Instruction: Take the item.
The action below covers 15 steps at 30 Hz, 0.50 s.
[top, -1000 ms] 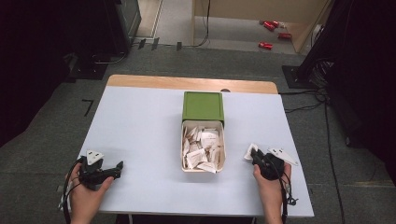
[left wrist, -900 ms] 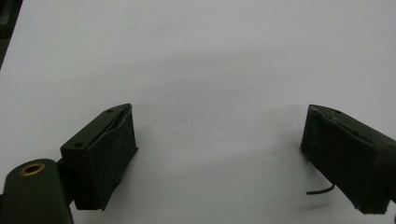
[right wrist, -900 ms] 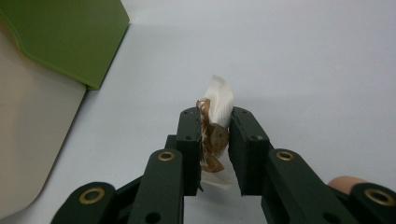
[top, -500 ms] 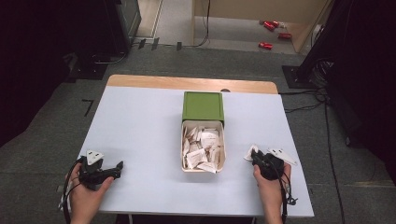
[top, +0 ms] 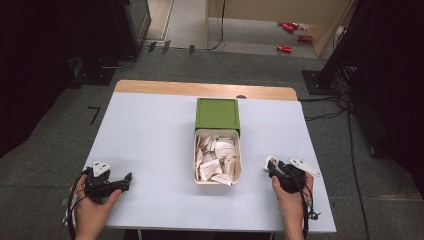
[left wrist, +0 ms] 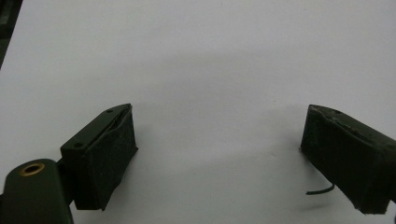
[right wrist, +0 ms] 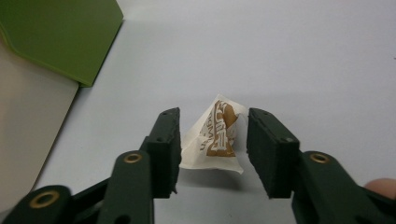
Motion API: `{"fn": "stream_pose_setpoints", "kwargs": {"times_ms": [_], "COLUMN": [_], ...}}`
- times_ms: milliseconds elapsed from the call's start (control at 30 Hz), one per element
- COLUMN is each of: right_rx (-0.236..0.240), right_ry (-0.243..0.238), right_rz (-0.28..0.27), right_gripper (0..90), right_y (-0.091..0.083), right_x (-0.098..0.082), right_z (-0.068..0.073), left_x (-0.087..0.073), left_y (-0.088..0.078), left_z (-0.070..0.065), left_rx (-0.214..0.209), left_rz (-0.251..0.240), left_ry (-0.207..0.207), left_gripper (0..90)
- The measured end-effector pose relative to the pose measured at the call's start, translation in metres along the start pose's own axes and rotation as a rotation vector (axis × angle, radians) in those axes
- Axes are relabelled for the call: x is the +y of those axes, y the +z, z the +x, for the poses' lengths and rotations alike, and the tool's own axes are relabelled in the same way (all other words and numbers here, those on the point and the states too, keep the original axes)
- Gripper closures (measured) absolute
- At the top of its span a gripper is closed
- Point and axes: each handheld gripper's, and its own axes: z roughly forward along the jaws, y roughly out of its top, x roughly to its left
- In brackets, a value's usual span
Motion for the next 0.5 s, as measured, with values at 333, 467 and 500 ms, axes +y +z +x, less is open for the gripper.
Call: {"fn": "stream_pose_setpoints", "kwargs": {"times_ms": [333, 467, 500], "right_rx": [0.035, 0.048, 0.041], "right_ry": [-0.01, -0.021, -0.033], "right_rz": [0.001, 0.004, 0.001], "right_gripper": [12.1, 6.9, 3.4], "right_y": [-0.007, -0.01, -0.012], "right_x": [0.006, 0.008, 0.009], "right_z": [0.008, 0.011, 0.013], "left_x": [0.0, 0.0, 0.0], "left_y": [0.0, 0.0, 0.0], "left_z": [0.0, 0.0, 0.0], "left_rx": [0.0, 0.0, 0.0], "left_rz": [0.0, 0.0, 0.0], "left_ry": [0.0, 0.0, 0.0], "left_gripper": [10.8, 10.8, 10.7]}}
